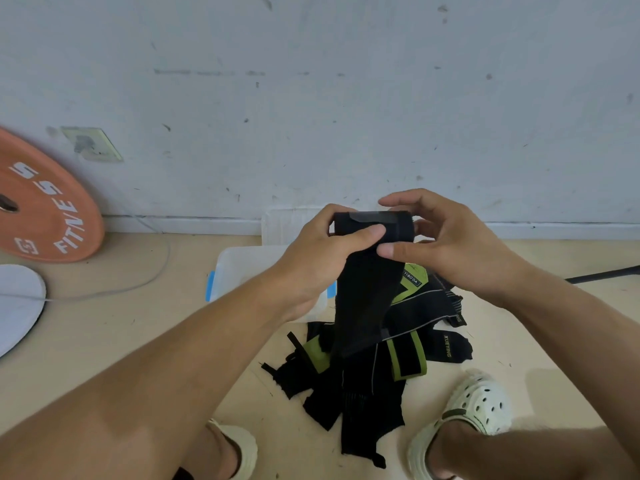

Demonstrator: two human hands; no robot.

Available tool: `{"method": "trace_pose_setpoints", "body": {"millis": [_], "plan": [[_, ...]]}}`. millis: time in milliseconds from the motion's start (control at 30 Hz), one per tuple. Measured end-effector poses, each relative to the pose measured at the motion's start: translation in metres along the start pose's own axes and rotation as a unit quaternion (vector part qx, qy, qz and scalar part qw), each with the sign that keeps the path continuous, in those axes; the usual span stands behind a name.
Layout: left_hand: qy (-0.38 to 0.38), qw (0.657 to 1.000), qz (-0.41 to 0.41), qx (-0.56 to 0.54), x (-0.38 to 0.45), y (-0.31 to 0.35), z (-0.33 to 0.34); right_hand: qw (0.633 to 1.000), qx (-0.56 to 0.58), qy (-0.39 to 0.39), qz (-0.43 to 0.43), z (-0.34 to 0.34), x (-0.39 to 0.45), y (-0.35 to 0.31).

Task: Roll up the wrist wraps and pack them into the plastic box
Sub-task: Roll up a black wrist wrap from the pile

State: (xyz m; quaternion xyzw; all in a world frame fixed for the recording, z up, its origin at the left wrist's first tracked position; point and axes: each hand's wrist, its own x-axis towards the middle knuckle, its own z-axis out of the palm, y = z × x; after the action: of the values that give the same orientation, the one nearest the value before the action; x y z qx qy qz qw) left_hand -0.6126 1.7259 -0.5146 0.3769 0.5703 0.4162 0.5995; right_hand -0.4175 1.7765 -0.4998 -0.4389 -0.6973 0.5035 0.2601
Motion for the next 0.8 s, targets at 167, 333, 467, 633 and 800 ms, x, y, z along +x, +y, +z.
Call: {"method": "trace_pose_setpoints", "body": {"millis": [167,333,467,633,800], "plan": [[-0.017,1.0,0.023,0.007,0.0001,-0.0006,-0.0013,1.0,-0.004,-0.012,0.004,-0.0042,-0.0021,-0.0012],[-0.011,1.0,0.019,0.006,-0.0003,0.0018,-0.0007,1.0,0.0,0.021,-0.02,-0.0025,-0.0012,-0.0009],[-0.021,1.0,-0.003,0.007,0.0009,0.0039,-0.0015,0.999,0.004,0.019,-0.033,-0.0011,-0.0031,-0.0009],[0.0,0.999,0.012,0.03,0.0041,0.0004,-0.0024,0.999,0.006,0.028,-0.036,-0.0017,-0.0034,-0.0008],[0.011,0.999,0.043,0.024,0.0046,-0.0016,-0.0053,1.0,-0.001,-0.019,-0.001,-0.0072,-0.0038,-0.0047]]}}
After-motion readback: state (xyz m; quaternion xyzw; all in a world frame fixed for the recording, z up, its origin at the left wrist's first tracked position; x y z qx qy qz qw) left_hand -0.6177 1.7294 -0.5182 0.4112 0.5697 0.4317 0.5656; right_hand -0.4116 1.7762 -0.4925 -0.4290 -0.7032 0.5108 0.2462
